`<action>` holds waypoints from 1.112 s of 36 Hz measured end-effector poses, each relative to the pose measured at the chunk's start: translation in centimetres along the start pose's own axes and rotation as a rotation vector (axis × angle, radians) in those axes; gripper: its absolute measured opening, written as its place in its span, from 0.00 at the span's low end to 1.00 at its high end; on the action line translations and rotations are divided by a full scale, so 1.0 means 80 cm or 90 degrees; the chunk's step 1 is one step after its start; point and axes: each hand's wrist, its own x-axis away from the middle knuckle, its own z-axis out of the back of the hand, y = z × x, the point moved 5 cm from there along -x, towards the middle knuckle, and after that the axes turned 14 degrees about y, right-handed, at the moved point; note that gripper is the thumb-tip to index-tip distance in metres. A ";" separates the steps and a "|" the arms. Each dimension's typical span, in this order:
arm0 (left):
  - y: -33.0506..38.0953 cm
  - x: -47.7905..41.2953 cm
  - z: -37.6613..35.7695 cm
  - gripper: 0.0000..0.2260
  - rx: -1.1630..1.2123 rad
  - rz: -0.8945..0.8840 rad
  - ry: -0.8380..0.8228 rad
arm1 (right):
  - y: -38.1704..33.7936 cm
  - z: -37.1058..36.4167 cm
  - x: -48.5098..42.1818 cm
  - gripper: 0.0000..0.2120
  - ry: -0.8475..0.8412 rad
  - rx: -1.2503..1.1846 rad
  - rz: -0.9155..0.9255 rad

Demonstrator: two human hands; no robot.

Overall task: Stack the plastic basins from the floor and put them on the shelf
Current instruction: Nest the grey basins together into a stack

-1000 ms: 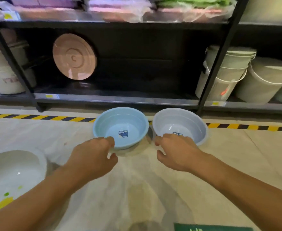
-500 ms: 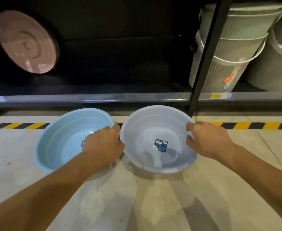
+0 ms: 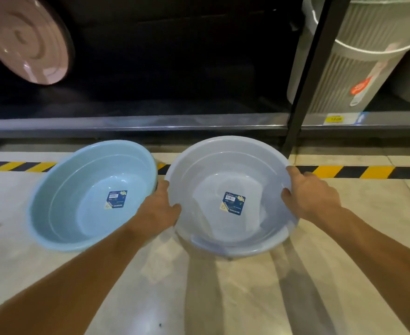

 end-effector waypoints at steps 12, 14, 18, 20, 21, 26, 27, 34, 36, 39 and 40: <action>-0.070 0.063 0.128 0.29 0.264 0.002 0.133 | -0.047 0.093 0.053 0.29 0.116 -0.198 0.002; -0.102 0.081 0.167 0.28 0.264 0.008 0.170 | -0.088 0.107 0.060 0.28 0.114 -0.210 0.061; -0.180 0.124 0.247 0.28 0.214 0.052 0.253 | -0.192 0.134 0.076 0.27 0.107 -0.251 0.179; -0.219 0.155 0.284 0.28 0.217 0.086 0.293 | -0.248 0.150 0.089 0.27 0.101 -0.279 0.240; -0.238 0.173 0.301 0.27 0.210 0.104 0.311 | -0.278 0.155 0.096 0.26 0.100 -0.293 0.276; -0.328 0.285 0.380 0.31 0.159 0.197 0.383 | -0.419 0.184 0.157 0.27 0.039 -0.382 0.401; -0.343 0.309 0.393 0.33 0.150 0.214 0.387 | -0.442 0.188 0.174 0.27 0.020 -0.403 0.418; -0.426 0.462 0.421 0.44 0.058 0.307 0.414 | -0.549 0.187 0.299 0.26 -0.025 -0.446 0.578; -0.448 0.499 0.413 0.46 0.055 0.328 0.421 | -0.563 0.182 0.332 0.26 -0.043 -0.446 0.611; -0.479 0.549 0.387 0.45 0.059 0.353 0.425 | -0.568 0.167 0.379 0.26 -0.070 -0.429 0.642; -0.485 0.563 0.377 0.45 0.055 0.356 0.424 | -0.566 0.164 0.394 0.25 -0.072 -0.427 0.652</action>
